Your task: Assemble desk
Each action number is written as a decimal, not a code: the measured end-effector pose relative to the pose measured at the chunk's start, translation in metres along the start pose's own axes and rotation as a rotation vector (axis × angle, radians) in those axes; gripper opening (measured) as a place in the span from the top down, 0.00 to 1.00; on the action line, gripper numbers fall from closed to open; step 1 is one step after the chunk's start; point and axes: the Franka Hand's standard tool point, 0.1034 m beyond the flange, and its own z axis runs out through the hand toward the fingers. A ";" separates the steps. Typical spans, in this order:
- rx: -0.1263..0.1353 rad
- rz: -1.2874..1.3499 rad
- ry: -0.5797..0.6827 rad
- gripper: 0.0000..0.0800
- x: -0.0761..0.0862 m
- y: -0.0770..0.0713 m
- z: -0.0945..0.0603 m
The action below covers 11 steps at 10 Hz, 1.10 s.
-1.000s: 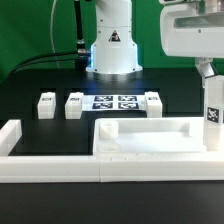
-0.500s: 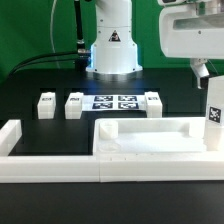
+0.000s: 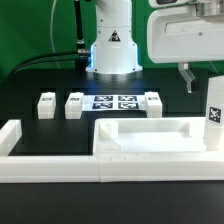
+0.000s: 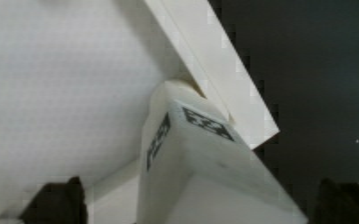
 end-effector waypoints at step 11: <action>-0.078 -0.919 0.018 0.34 0.002 -0.003 0.001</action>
Offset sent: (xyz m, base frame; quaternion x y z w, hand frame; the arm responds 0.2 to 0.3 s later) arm 0.0039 0.0148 0.0025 -0.0330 0.0393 -0.2892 0.9559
